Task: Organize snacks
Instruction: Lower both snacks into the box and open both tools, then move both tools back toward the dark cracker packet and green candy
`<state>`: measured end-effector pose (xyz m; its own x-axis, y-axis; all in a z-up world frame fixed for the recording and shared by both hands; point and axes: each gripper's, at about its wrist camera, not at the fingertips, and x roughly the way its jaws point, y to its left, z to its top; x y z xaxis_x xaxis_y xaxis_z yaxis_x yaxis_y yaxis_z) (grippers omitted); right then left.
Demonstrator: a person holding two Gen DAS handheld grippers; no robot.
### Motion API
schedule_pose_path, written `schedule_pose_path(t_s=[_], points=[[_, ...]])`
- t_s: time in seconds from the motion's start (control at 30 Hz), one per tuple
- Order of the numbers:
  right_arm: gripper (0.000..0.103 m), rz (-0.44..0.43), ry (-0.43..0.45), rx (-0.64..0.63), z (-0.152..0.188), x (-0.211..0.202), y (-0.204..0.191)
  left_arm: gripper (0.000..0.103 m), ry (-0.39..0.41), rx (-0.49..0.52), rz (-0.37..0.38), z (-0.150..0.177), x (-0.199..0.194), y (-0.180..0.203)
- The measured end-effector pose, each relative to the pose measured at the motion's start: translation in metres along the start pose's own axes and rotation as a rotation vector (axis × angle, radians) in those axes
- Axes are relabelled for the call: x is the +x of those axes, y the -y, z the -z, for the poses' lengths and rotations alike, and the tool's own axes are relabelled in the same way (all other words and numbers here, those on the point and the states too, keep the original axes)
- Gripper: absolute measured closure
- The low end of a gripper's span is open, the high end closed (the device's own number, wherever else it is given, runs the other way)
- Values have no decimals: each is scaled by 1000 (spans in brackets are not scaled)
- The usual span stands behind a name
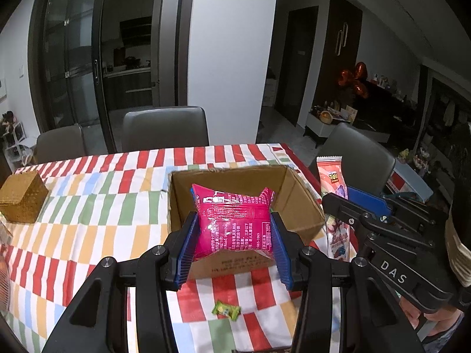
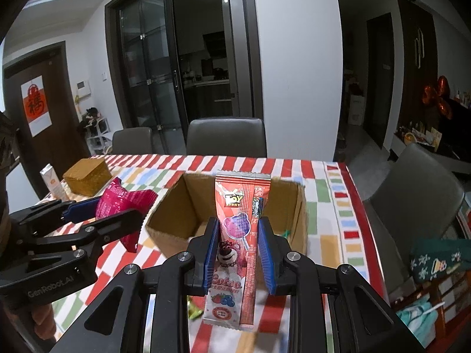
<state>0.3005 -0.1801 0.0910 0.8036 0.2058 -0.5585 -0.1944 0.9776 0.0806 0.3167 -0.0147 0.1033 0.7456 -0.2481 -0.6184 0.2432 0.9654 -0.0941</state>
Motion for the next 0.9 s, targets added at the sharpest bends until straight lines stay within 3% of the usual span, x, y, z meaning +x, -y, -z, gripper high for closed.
schedule_pose_path(t_s=[0.47,0.7,0.8,0.83,0.9], points=[[75,26,-23,-29,-48,52,5,56,-30,-4,-10,-36,45,-12],[75,45,-60,-36,-54,78,9,56,-63,6,-24,-41,72,-12],[75,59,-80,-43,-53,87,10,51,-92,9,-31,-42,86,-13],[74,63,-87,-46,-51,90,11,46,-97,7,-45,-42,89,-14],[63,78,-100,-42,-49,95,13,44,-109,6,-73,-39,93,-15]])
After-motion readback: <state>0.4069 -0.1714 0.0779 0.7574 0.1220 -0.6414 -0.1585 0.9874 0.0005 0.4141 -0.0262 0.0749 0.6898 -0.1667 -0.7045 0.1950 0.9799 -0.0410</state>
